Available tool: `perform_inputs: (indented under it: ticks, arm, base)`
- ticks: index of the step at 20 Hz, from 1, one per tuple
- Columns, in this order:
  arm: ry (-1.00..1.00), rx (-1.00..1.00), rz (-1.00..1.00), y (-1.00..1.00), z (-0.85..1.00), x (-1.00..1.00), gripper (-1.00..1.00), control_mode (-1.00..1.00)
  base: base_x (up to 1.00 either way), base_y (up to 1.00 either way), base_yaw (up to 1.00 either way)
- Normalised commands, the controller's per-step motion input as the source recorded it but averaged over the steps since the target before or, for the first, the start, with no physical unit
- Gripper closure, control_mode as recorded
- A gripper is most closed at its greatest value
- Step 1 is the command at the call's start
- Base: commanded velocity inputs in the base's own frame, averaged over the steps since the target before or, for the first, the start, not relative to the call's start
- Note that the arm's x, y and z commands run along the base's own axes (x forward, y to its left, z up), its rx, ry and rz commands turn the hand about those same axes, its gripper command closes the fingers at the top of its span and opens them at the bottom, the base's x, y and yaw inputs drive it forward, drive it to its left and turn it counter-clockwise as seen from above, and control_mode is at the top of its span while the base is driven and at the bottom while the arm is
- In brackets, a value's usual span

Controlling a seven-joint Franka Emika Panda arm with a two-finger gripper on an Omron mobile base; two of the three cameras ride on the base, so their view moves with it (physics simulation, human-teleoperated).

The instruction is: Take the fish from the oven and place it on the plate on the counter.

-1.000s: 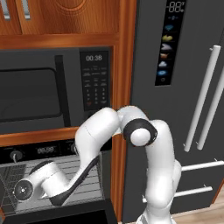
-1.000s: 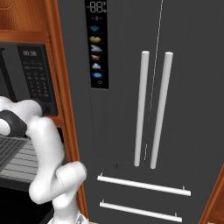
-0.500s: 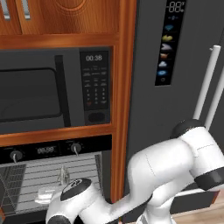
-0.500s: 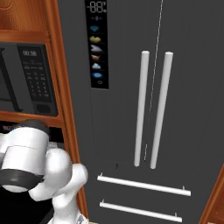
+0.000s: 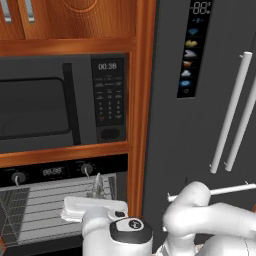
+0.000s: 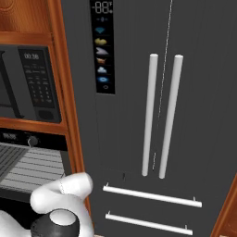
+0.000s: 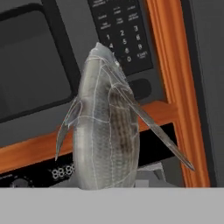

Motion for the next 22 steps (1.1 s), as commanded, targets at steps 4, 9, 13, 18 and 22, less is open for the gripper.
perform_inputs:
  ticks: [4, 9, 13, 18, 22]
  arm:
    - [0.14, 0.19, 0.02, -0.70, 0.94, -0.16, 1.00, -1.00]
    - [0.23, 0.06, 0.02, -0.50, 0.94, -0.25, 1.00, -1.00]
    - [0.32, 0.00, 0.00, -0.52, 0.91, -0.32, 1.00, -1.00]
    - [0.35, 0.02, 0.00, -0.47, 0.54, -0.15, 1.00, -1.00]
    - [0.33, 0.00, 0.00, -0.59, 0.19, -0.07, 1.00, -1.00]
  base:
    - [0.00, 0.00, 0.00]
    - [0.00, 0.00, 0.00]
    - [0.00, 0.00, 0.00]
    - [0.00, 0.00, 0.00]
    - [0.00, 0.00, 0.00]
